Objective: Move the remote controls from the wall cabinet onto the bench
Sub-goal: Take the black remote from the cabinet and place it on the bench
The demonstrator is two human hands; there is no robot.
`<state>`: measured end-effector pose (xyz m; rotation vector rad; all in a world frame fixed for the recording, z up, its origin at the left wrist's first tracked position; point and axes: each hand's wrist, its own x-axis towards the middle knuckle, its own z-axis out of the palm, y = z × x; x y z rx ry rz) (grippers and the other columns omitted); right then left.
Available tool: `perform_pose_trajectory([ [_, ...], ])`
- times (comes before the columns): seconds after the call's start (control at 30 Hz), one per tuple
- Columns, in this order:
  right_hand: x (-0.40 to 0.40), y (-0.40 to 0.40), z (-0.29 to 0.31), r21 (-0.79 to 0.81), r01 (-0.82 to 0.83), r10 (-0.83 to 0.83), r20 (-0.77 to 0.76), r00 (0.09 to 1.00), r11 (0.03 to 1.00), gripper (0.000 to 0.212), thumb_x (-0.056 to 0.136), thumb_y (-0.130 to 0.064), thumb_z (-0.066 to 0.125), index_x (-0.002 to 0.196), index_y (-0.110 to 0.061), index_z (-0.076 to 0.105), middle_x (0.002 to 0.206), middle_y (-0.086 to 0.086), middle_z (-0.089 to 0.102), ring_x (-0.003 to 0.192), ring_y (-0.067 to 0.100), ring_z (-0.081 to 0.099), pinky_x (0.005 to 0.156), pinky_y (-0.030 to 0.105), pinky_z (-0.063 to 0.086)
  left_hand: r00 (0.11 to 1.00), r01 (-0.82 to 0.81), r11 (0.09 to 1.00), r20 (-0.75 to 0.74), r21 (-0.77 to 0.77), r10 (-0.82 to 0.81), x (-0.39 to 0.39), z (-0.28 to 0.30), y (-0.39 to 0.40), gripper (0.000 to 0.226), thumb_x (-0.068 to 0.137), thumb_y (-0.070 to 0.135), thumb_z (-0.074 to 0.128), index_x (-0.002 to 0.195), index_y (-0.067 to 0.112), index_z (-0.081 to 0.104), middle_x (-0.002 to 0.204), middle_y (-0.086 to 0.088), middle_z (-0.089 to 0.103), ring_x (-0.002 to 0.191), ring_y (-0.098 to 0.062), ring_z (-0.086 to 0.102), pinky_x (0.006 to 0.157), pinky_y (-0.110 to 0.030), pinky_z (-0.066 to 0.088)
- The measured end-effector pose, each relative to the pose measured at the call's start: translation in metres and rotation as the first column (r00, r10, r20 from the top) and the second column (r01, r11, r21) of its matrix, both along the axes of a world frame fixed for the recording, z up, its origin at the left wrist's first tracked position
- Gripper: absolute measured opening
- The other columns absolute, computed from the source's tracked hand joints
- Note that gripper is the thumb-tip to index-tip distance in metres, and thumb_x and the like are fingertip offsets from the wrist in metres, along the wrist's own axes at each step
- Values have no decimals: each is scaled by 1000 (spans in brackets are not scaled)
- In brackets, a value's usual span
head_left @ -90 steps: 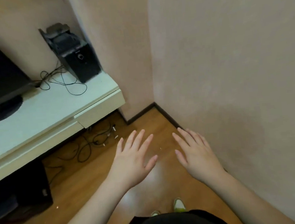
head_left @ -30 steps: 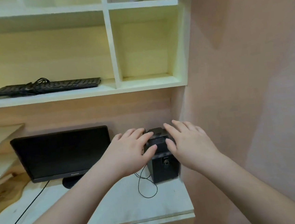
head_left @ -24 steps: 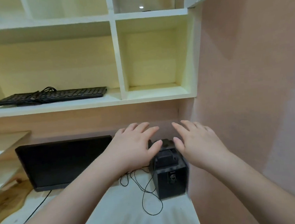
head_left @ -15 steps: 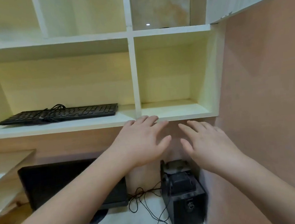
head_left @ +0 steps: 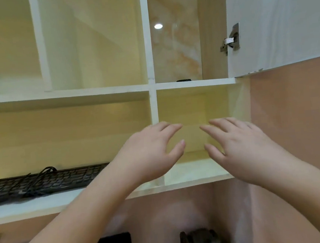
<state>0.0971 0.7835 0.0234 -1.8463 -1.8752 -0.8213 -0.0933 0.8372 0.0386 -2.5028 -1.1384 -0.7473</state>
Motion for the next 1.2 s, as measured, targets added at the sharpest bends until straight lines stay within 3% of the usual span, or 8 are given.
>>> perform_pose_trajectory([
  [0.43,51,32,81,182,-70,70,10,998,981,49,97,-45,30,145,-35,28,152,-8,28,140,14,21,112,33,18,993,1,958,116,287,-36,54,73,28,50,96,52,35,143,35,36,140,10,47,127,-13,42,104,-36,36],
  [0.73,79,85,106,278,-160,151,52,987,947,42,100,-28,30,142,-31,35,147,-8,36,134,16,31,106,31,28,987,-4,978,157,210,-30,72,123,74,50,93,50,47,141,38,38,137,10,48,124,-10,46,100,-31,40],
  [0.83,81,104,118,250,-196,197,20,980,948,44,100,-22,30,143,-29,34,147,-7,35,134,16,32,106,33,30,988,-38,977,152,210,6,83,139,93,48,94,44,51,140,36,40,134,7,51,121,-12,49,95,-29,40],
  [0.97,79,130,140,206,-194,205,-33,978,959,48,98,-12,33,143,-27,33,145,-3,38,129,22,36,102,37,36,984,-124,988,142,93,110,100,157,118,50,93,42,52,141,33,40,136,-1,52,107,-16,56,85,-29,44],
  [1.1,74,156,159,152,-152,162,-58,985,977,56,91,-3,37,143,-25,34,140,2,42,126,26,41,99,39,40,954,-248,967,186,53,235,112,166,140,49,95,40,49,141,23,43,132,-7,56,110,-24,58,88,-33,48],
  [1.2,70,170,174,125,-150,162,-90,983,981,54,92,-2,37,141,-24,37,137,5,45,124,28,44,100,42,41,942,-243,970,233,-26,243,118,167,151,49,97,41,43,140,20,45,127,-8,61,105,-25,61,83,-31,48],
])
